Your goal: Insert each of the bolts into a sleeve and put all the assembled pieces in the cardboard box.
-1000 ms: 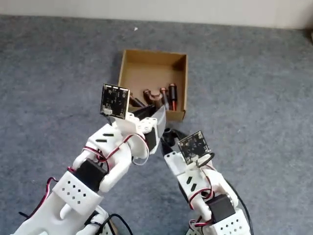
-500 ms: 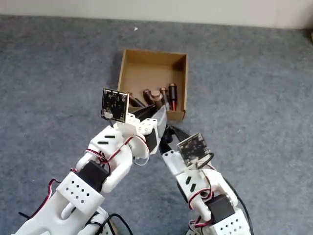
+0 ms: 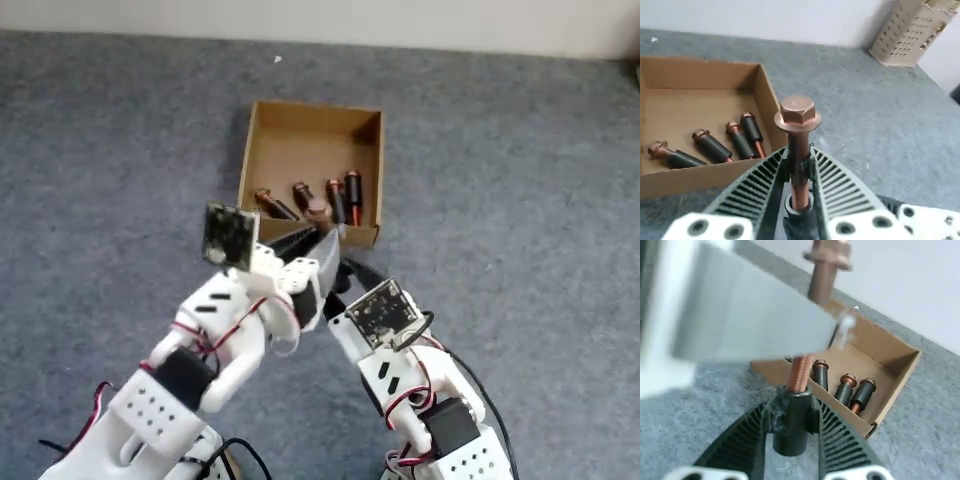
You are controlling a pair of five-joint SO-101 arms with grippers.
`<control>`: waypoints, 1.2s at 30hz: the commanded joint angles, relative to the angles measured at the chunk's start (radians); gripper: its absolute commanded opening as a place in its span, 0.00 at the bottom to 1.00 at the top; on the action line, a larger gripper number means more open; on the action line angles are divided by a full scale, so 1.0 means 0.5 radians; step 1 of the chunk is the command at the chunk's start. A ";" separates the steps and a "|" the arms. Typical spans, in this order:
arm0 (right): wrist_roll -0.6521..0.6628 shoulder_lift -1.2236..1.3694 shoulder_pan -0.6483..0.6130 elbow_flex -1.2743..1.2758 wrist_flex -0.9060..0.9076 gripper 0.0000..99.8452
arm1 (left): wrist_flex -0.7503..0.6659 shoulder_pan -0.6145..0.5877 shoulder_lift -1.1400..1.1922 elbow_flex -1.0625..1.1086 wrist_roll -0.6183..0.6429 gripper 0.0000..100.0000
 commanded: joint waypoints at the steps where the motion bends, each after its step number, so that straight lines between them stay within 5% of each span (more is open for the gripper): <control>1: 0.018 -0.026 0.035 -0.026 -0.066 0.01 | -0.043 0.032 -0.308 0.048 0.012 0.01; 36: 0.021 -0.029 -0.072 -0.183 -0.054 0.01 | -0.043 0.005 -0.333 0.235 0.009 0.01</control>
